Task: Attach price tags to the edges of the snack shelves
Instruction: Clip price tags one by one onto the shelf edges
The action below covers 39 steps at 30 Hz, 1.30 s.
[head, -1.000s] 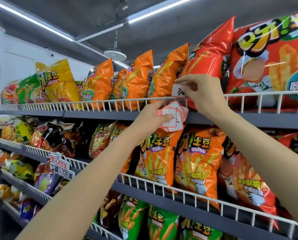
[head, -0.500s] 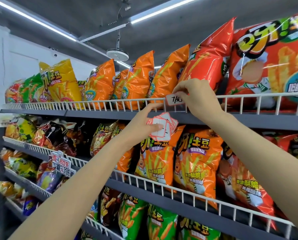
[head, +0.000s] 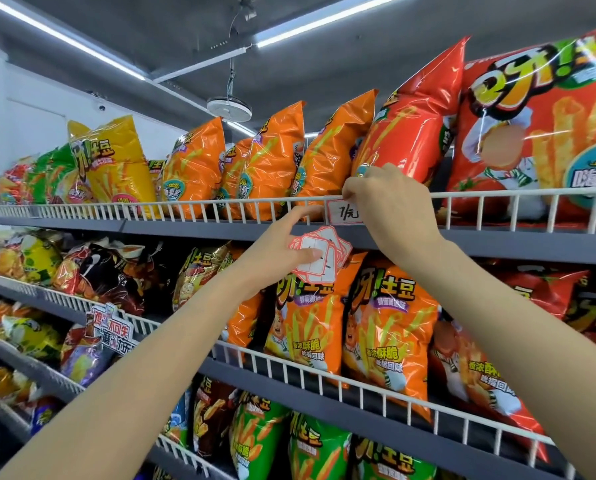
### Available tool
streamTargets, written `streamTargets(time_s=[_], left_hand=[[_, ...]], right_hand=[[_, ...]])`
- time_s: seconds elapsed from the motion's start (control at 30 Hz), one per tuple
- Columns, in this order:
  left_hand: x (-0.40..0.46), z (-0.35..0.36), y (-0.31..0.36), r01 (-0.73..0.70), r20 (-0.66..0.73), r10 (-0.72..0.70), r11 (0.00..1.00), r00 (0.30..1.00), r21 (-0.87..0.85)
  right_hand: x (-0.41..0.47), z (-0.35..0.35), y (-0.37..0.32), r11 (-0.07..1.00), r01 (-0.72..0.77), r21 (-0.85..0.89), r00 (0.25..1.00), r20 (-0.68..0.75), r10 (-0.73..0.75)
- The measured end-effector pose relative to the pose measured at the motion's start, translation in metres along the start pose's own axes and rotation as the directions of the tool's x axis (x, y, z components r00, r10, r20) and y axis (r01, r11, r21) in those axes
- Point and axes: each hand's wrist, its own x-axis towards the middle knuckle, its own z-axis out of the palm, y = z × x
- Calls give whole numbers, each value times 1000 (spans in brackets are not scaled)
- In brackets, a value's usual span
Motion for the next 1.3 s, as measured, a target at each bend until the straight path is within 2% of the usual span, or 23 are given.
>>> streamTargets(time_s=[0.43,0.63,0.9,1.17,1.3], left_hand=[[3,-2,0,7,4,-7,1000,1000,21],[4,-4,1,23,20,-23,1000,1000,7],[4,-5,1,18,33,-17,1000,999,-11],[3,-5,2,28,50,-27,999,998,-33],[3,-6,4,40,48,-39,999,998,-37]], right_hand=[[0,-1,-1,1000,11,-18,999,38,-10],[8,-2,10,994,-6,109,997,79,-3],[15,0,14,982,51,180,994,83,-67],[21,-10,18,982,71,173,981,167,-100],[20,-11,17,979,51,198,985,153,-82]])
